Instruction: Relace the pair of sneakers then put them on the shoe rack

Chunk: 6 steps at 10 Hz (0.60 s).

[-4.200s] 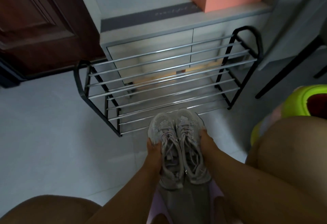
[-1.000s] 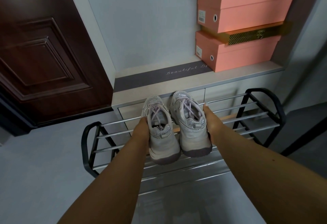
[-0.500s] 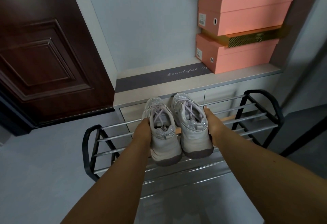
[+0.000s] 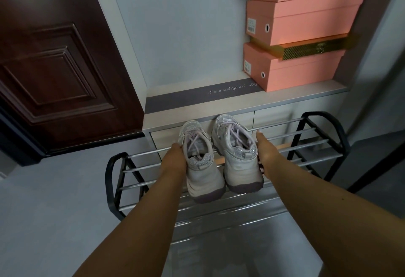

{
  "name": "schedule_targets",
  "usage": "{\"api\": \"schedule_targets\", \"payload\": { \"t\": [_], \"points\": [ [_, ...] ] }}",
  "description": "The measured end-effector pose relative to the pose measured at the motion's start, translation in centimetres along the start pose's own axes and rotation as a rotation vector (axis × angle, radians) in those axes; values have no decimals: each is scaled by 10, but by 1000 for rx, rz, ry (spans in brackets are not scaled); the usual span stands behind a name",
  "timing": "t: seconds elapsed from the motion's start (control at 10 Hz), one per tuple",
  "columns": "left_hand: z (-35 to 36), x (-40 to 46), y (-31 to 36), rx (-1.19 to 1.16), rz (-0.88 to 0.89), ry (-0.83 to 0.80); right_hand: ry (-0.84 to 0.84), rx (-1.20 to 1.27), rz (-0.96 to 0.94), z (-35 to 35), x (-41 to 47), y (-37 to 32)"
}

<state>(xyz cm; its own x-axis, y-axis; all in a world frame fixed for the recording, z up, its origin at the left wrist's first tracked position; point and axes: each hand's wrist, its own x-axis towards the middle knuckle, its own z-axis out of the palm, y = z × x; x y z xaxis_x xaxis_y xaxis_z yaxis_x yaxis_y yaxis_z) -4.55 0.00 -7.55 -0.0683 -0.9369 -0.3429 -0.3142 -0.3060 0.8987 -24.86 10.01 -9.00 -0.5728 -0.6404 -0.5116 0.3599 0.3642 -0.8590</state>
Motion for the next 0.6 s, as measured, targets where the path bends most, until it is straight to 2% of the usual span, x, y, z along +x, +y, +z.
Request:
{"api": "schedule_targets", "payload": {
  "t": [0.1,0.2,0.3,0.4,0.5,0.6],
  "points": [
    [-1,-18,12,205,207,50,10,-49,-39,-1,-9,-8],
    [2,-42,18,315,421,159,29,-76,-61,6,-24,-12],
    [6,-63,17,419,575,177,71,-231,-152,10,-37,-16],
    [11,-78,12,557,688,145,206,-408,-328,9,-52,-26],
    [13,-92,10,710,770,160,320,-257,-518,0,-75,-29],
    [15,-101,-1,877,836,208,355,95,-704,-11,-106,-34]
  ]
}}
